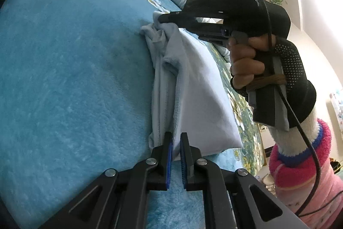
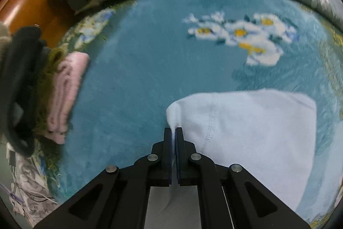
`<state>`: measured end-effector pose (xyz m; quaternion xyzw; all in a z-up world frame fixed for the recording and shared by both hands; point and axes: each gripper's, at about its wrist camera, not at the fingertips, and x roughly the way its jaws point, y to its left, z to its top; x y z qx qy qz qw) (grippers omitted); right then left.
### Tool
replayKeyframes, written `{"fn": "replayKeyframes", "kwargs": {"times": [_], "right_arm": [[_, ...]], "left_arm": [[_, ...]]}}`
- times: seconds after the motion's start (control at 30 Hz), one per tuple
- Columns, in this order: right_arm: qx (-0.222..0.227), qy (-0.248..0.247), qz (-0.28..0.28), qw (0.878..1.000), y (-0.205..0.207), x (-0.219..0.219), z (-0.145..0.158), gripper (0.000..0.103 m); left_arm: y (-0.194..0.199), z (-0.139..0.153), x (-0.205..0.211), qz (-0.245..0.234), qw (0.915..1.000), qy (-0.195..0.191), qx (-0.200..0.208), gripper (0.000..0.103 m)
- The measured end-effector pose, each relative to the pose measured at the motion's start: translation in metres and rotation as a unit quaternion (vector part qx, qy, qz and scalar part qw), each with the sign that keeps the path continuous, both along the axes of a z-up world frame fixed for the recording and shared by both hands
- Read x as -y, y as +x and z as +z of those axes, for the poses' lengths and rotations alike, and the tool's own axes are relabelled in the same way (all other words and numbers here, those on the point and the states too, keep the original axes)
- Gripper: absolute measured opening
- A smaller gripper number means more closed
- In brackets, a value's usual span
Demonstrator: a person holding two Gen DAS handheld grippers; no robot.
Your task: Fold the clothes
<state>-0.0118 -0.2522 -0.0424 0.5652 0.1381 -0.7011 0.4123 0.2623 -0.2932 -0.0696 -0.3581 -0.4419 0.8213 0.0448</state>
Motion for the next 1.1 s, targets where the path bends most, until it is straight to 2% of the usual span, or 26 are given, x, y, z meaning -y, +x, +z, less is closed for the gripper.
{"fn": "replayKeyframes", "kwargs": {"times": [0.1, 0.13, 0.2, 0.27, 0.3, 0.33, 0.37, 0.4, 0.47, 0.57, 0.63, 0.77, 0.83, 1.0, 1.1], "right_arm": [[0.003, -0.006, 0.007, 1.000, 0.001, -0.003, 0.009, 0.005], [0.007, -0.015, 0.012, 1.000, 0.001, -0.006, 0.015, 0.008], [0.010, -0.046, 0.021, 0.999, 0.003, -0.023, 0.033, 0.023], [0.001, -0.082, 0.023, 0.996, 0.007, -0.052, 0.051, 0.032], [-0.006, -0.102, 0.017, 0.995, 0.008, -0.073, 0.055, 0.037], [-0.012, -0.121, 0.012, 0.992, 0.010, -0.095, 0.060, 0.042], [-0.012, -0.138, 0.000, 0.990, 0.009, -0.119, 0.061, 0.052], [0.006, -0.149, -0.026, 0.988, 0.006, -0.148, 0.050, 0.060], [0.041, -0.169, -0.077, 0.982, -0.002, -0.202, 0.030, 0.062], [0.101, -0.183, -0.137, 0.968, -0.006, -0.251, -0.005, 0.062], [0.134, -0.201, -0.156, 0.958, -0.003, -0.269, -0.021, 0.063], [0.173, -0.231, -0.157, 0.944, 0.016, -0.264, -0.038, 0.068], [0.155, -0.231, -0.155, 0.948, 0.025, -0.255, -0.036, 0.068], [0.165, -0.256, -0.140, 0.942, 0.050, -0.244, -0.040, 0.068], [0.183, -0.276, -0.146, 0.932, 0.062, -0.245, -0.045, 0.069]], "left_arm": [[0.001, 0.002, -0.002, 0.001, 1.0000, 0.000, 0.002, 0.009], [0.002, 0.002, -0.003, 0.002, 1.0000, 0.000, 0.002, 0.009], [0.006, 0.007, -0.005, 0.004, 1.0000, -0.004, -0.004, 0.010], [0.012, 0.014, -0.006, 0.006, 0.9999, -0.011, -0.011, 0.018], [0.014, 0.017, -0.007, 0.007, 0.9997, -0.016, -0.015, 0.035], [0.017, 0.022, -0.007, 0.009, 0.9995, -0.024, -0.021, 0.058], [0.020, 0.028, -0.005, 0.014, 0.9990, -0.032, -0.028, 0.066], [0.024, 0.033, -0.002, 0.019, 0.9984, -0.040, -0.036, 0.068], [0.030, 0.041, 0.000, 0.028, 0.9973, -0.043, -0.053, 0.069], [0.030, 0.045, 0.014, 0.064, 0.9949, -0.040, -0.067, 0.073], [0.016, 0.047, 0.021, 0.091, 0.9925, -0.045, -0.068, 0.075], [0.007, 0.040, 0.020, 0.131, 0.9879, -0.050, -0.067, 0.076], [0.007, 0.039, 0.020, 0.143, 0.9866, -0.045, -0.066, 0.076], [0.000, 0.040, 0.018, 0.143, 0.9884, -0.019, -0.047, 0.077], [-0.007, 0.034, 0.017, 0.146, 0.9882, -0.007, -0.045, 0.077]]}}
